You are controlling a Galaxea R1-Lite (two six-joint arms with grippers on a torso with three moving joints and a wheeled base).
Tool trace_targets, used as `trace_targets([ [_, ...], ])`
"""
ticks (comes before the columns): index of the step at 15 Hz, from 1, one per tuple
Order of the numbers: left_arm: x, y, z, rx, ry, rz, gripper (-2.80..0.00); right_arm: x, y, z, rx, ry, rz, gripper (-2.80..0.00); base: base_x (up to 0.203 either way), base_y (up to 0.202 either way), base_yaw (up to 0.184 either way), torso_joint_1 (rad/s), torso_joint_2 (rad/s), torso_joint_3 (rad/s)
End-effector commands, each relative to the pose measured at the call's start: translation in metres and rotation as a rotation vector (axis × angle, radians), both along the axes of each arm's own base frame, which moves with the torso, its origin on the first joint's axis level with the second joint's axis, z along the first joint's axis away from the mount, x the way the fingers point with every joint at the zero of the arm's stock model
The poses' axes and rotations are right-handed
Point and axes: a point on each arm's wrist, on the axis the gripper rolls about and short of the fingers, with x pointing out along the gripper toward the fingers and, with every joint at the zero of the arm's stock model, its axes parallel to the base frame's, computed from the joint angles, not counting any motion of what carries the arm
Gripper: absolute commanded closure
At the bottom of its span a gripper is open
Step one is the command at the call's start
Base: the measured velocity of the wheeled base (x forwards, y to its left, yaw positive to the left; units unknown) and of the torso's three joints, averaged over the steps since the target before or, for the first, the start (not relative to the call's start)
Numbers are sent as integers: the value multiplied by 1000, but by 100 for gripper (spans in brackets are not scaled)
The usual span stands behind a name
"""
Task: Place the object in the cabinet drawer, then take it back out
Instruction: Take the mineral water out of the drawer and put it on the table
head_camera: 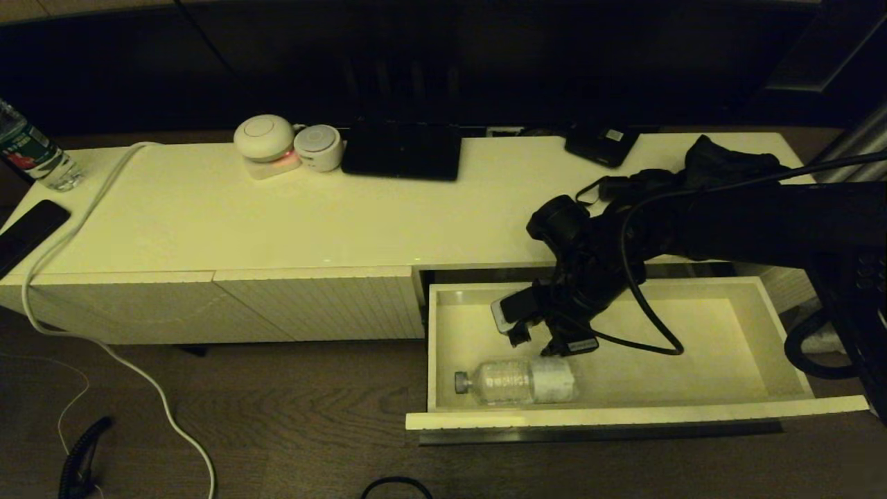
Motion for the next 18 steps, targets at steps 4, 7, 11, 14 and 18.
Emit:
trace_targets([
  [4, 0, 0, 0, 0, 1, 0, 0, 2, 2, -4, -1, 6, 4, -280, 0, 0, 0, 0, 0, 0],
  [7, 0, 0, 0, 0, -1, 0, 0, 2, 2, -4, 6, 7, -13, -280, 0, 0, 0, 0, 0, 0],
  [11, 0, 0, 0, 0, 0, 0, 0, 0, 5, -4, 14, 11, -23, -280, 0, 0, 0, 0, 0, 0],
  [14, 0, 0, 0, 0, 2, 0, 0, 0, 7, -5, 19, 19, -34, -280, 0, 0, 0, 0, 0, 0],
  [18, 0, 0, 0, 0, 0, 0, 0, 0, 7, -8, 19, 26, -34, -280, 0, 0, 0, 0, 0, 0],
])
